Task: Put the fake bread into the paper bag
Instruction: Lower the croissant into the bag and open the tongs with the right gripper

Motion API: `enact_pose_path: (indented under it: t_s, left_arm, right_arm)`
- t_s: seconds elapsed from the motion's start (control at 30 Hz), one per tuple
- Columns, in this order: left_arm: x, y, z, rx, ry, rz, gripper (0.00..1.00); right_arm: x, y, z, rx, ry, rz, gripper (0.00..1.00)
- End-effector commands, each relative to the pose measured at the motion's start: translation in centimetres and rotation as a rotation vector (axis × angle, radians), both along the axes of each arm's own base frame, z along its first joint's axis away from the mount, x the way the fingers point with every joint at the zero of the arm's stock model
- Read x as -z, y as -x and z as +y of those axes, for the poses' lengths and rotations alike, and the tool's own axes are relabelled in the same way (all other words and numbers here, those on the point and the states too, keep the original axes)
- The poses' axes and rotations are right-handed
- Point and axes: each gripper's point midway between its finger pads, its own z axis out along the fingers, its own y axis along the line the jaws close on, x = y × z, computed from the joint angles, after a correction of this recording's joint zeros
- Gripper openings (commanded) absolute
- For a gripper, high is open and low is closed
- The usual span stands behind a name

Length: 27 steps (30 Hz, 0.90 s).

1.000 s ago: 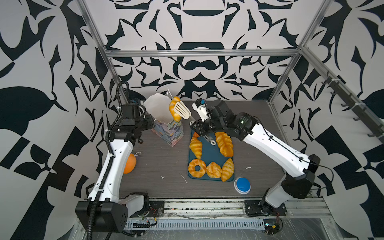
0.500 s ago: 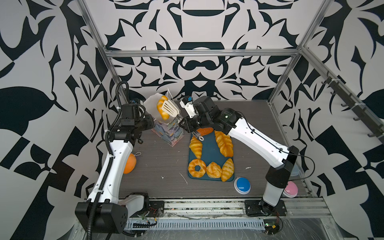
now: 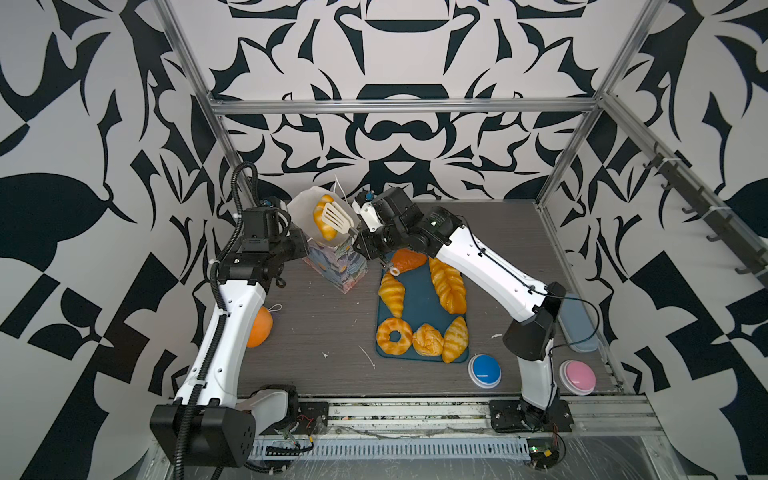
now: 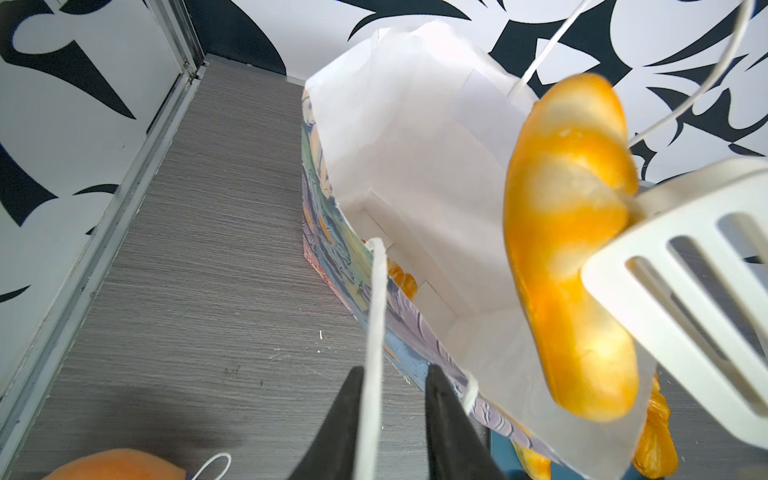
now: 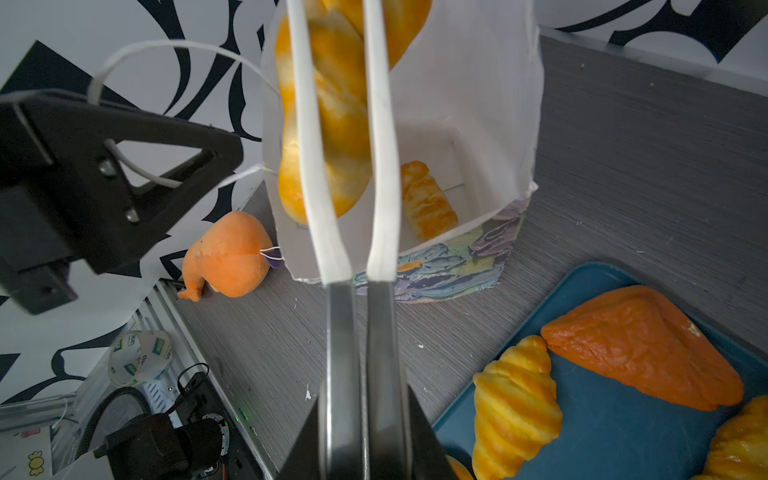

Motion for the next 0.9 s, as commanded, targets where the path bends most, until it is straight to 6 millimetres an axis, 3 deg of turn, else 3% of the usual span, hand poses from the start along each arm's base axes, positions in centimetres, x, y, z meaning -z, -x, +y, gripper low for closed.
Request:
enact_pose_path:
  t_s: [0.0,0.87]
  left_arm:
    - [0.06,0.49,0.15,-0.005,0.003,0.001,0.28]
    - [0.30,0.37,0.20,-0.009,0.003,0.009,0.28]
  right_arm:
    - [-3.72,-0.32,-0.73,0.020,-0.060,-0.064,0.27]
    - [-3.65,-0.05,-1.16,0.025,-0.074,-0.049,0.42]
